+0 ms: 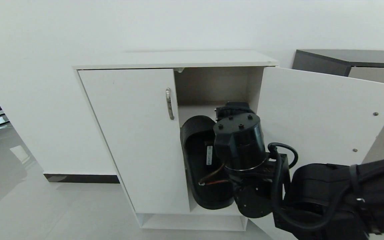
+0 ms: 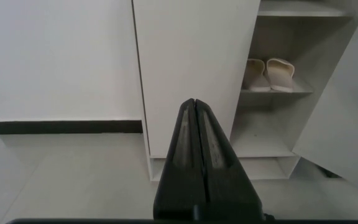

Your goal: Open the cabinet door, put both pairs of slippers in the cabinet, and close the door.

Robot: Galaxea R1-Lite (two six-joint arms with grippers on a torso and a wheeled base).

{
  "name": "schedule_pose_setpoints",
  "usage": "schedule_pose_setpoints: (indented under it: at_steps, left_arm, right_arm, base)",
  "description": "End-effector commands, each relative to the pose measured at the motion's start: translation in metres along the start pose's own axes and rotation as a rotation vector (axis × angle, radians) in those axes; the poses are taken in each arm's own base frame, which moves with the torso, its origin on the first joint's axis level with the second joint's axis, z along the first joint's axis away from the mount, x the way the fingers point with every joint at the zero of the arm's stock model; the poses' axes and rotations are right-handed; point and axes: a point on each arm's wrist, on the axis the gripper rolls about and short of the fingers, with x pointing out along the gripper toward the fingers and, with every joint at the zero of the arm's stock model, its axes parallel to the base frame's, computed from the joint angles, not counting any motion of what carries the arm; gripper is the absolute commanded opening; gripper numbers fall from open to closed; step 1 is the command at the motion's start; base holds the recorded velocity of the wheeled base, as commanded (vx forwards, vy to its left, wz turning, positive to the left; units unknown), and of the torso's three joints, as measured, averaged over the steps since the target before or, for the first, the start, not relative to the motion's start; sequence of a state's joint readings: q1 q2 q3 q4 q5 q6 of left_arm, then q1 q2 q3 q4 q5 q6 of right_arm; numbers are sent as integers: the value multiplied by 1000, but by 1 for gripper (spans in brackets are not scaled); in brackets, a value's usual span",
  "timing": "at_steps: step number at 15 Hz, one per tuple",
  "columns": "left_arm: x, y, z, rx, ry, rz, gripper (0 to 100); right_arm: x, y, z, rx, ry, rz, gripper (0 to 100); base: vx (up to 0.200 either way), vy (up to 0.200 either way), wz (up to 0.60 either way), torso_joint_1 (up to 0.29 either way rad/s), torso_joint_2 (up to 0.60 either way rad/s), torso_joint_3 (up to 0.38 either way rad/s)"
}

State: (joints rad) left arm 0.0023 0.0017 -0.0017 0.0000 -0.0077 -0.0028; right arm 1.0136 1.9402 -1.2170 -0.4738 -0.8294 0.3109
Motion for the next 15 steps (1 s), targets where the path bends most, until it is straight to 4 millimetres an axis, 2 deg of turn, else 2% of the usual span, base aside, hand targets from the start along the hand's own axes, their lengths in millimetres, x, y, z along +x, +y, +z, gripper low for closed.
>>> schedule_pose_setpoints:
  at_steps: [1,5,9,12,15]
  left_arm:
    - [0,0,0,0,0,1,0]
    - [0,0,0,1,0,1,0]
    - [0,0,0,1,3,-1,0]
    - [0,0,0,1,0,-1,0]
    - [0,0,0,1,3,-1,0]
  right_arm:
    - [21,12,-13,-17,17,-25,0]
    - [27,16,-10,-37,113,-64,0]
    - [30,15,-12,-39,123,-75,0]
    - [42,10,-20,-51,136,-106,0]
    - [51,0,-15,-37,127,-138,0]
  base:
    - [0,0,0,0,0,0]
    - [0,0,0,0,0,0]
    - [0,0,0,0,0,0]
    - [200,0,0,-9,1,5]
    - [200,0,0,7,4,6]
